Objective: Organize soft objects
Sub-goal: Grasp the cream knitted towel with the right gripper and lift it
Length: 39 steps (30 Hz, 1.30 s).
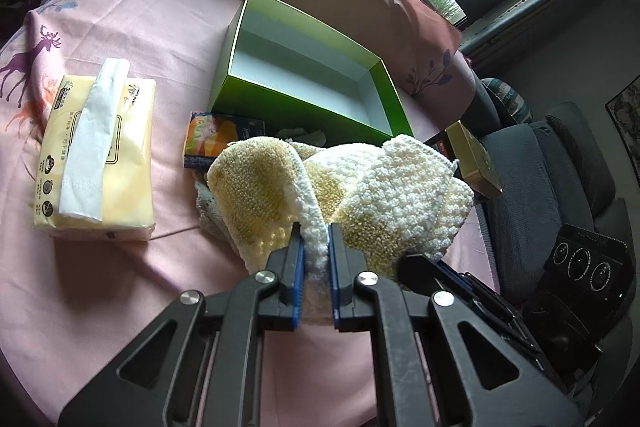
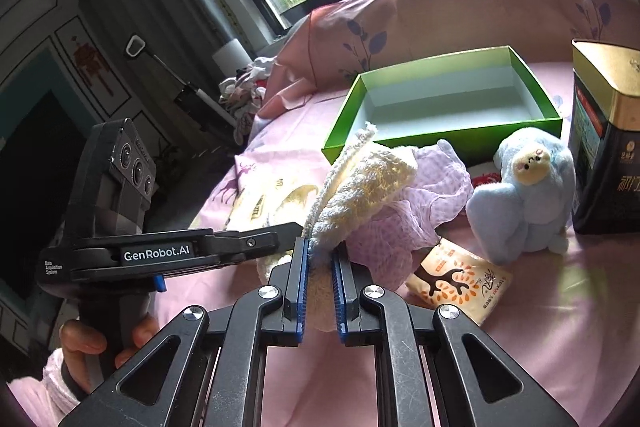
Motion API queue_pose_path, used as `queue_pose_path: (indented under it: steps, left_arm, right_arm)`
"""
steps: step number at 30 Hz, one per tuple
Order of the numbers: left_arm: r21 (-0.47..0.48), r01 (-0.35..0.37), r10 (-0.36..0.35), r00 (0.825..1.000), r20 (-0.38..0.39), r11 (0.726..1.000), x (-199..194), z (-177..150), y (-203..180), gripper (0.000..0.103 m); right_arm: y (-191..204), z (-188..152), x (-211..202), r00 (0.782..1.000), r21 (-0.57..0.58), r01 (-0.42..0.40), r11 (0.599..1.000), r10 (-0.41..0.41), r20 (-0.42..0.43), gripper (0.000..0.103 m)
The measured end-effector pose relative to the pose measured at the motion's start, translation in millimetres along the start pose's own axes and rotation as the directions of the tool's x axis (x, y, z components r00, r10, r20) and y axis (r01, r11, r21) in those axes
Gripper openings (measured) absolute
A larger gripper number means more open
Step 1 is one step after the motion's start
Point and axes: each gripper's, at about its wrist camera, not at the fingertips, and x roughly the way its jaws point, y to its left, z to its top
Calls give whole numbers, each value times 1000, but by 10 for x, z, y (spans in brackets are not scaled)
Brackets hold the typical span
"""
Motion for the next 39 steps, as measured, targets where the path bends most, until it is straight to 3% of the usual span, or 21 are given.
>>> queue_pose_path:
  steps: [5,9,14,16,19,20,22,27,33,39]
  left_arm:
    - [60,23,-25,999,42,998,-240,43,-213,7]
    - [56,17,-18,1000,15,998,-140,31,-229,7]
    - [44,-1,2,1000,-23,999,74,-30,-180,7]
    - [39,-2,4,999,-43,999,150,-73,-165,7]
    - [43,-4,7,998,-64,999,221,-119,-163,7]
    - [47,-5,8,998,-68,999,233,-134,-163,7]
    - [49,1,3,997,-74,999,255,-147,-173,7]
    - [52,4,1,996,-89,999,316,-164,-181,7]
    - [43,-26,31,993,-117,999,431,-197,-121,7]
    - [39,-42,47,990,-129,998,486,-227,-90,7]
  right_arm:
    - [21,135,-123,999,31,-51,998,51,12,12]
    - [-59,108,-64,1000,58,-8,998,9,-23,13]
    - [-187,-10,84,991,101,46,994,-33,-133,13]
    - [-245,-92,120,986,114,62,992,-43,-162,15]
    - [-245,-186,106,973,72,154,985,-139,-183,21]
    - [-236,-210,82,973,63,161,985,-147,-179,29]
    - [-233,-220,71,976,58,137,989,-125,-177,34]
    - [-311,-222,202,970,60,144,988,-130,-203,34]
    - [-403,-328,337,960,68,166,984,-146,-239,9]
    - [-515,-403,347,958,103,181,978,-152,-242,2]
